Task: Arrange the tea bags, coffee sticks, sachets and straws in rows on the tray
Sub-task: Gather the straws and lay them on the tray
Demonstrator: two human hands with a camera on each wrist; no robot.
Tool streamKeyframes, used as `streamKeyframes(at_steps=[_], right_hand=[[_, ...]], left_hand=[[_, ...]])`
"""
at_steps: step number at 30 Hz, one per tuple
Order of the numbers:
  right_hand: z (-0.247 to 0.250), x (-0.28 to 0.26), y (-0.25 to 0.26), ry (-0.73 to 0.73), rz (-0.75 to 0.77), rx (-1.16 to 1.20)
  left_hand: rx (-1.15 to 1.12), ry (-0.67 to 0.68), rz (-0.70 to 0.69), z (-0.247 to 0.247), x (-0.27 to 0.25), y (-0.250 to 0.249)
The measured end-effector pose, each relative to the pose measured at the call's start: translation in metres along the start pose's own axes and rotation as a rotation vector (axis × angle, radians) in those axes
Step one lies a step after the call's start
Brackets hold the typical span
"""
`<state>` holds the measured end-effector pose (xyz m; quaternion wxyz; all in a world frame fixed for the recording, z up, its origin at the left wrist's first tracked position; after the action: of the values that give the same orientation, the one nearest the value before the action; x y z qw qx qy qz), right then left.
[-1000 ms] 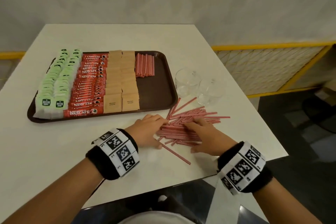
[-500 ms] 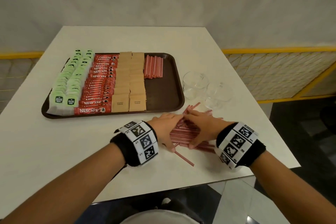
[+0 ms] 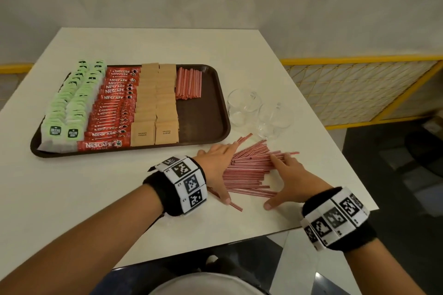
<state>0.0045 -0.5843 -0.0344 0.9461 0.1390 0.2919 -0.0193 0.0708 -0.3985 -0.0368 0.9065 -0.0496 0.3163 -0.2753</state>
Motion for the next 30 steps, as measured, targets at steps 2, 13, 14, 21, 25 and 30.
streamKeyframes(at_steps=[2, 13, 14, 21, 25, 30], right_hand=[[0.000, 0.001, 0.005, -0.011, 0.050, 0.004], [0.002, -0.004, 0.045, -0.086, 0.299, 0.038], [0.005, -0.005, 0.046, -0.096, 0.320, 0.051], [0.020, 0.017, 0.057, -0.063, 0.360, -0.166], [0.015, 0.038, 0.078, -0.035, 0.371, -0.287], [0.002, 0.037, 0.098, -0.104, 0.411, -0.334]], left_hand=[[-0.002, -0.004, -0.018, 0.000, 0.003, -0.003], [-0.152, -0.108, -0.072, 0.002, -0.002, 0.024], [-0.167, -0.115, -0.072, 0.003, -0.003, 0.026], [-0.167, -0.135, -0.021, 0.004, -0.016, 0.041], [-0.132, -0.129, 0.041, 0.002, -0.022, 0.047], [-0.041, -0.131, 0.073, -0.002, -0.028, 0.053]])
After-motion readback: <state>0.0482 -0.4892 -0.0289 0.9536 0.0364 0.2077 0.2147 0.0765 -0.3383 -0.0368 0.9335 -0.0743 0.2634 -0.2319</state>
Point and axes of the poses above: each hand's wrist, its own x-axis towards the middle knuckle, its own z-axis out of the back of the hand, y = z × x, the point moved 1 cm from there along x, towards the middle knuckle, and after that the axes turned 6 degrees about z, right-handed, at the moved point
